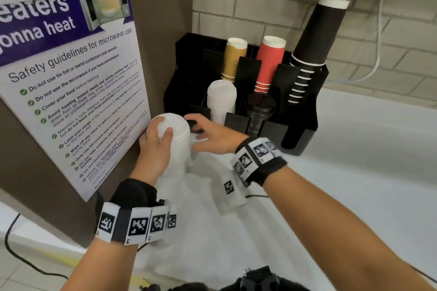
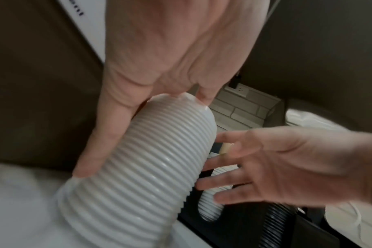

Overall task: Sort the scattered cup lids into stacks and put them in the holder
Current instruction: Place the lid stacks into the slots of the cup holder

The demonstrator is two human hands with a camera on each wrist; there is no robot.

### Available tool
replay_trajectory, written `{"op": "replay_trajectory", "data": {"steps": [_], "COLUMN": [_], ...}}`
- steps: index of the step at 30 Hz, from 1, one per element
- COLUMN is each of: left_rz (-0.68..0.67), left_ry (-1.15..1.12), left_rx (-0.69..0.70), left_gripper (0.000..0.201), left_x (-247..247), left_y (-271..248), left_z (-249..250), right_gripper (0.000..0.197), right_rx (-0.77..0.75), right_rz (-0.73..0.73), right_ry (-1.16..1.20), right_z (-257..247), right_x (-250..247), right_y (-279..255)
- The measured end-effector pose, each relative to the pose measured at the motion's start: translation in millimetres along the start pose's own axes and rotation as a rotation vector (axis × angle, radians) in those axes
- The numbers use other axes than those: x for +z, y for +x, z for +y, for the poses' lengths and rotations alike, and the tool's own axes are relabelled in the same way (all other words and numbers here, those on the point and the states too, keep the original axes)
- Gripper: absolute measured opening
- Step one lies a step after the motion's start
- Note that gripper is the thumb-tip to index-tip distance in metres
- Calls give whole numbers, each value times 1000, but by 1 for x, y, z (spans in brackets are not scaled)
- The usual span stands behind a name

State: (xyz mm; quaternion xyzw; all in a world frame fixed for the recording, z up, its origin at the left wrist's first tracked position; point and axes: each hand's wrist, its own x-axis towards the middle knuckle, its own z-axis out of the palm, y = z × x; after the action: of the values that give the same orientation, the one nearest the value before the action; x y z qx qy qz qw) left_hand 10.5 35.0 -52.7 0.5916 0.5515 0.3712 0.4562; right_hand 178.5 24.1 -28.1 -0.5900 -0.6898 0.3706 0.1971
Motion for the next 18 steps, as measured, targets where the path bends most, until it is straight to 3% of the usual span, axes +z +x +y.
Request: {"op": "replay_trajectory", "data": {"steps": [5, 18], "left_rz": [-154, -601], "left_ry": [-256, -248], "left_rx": [-140, -213], "left_gripper": [59, 39], "left_x": [4, 99], "left_y": [-8, -6], "left_z": [7, 36], "right_gripper": [87, 82], "right_rx": [44, 206], "right_rz": [111, 517], "right_ry": [299, 424], "right_z": [9, 71], "right_x": [28, -4], "right_y": [-2, -91]}}
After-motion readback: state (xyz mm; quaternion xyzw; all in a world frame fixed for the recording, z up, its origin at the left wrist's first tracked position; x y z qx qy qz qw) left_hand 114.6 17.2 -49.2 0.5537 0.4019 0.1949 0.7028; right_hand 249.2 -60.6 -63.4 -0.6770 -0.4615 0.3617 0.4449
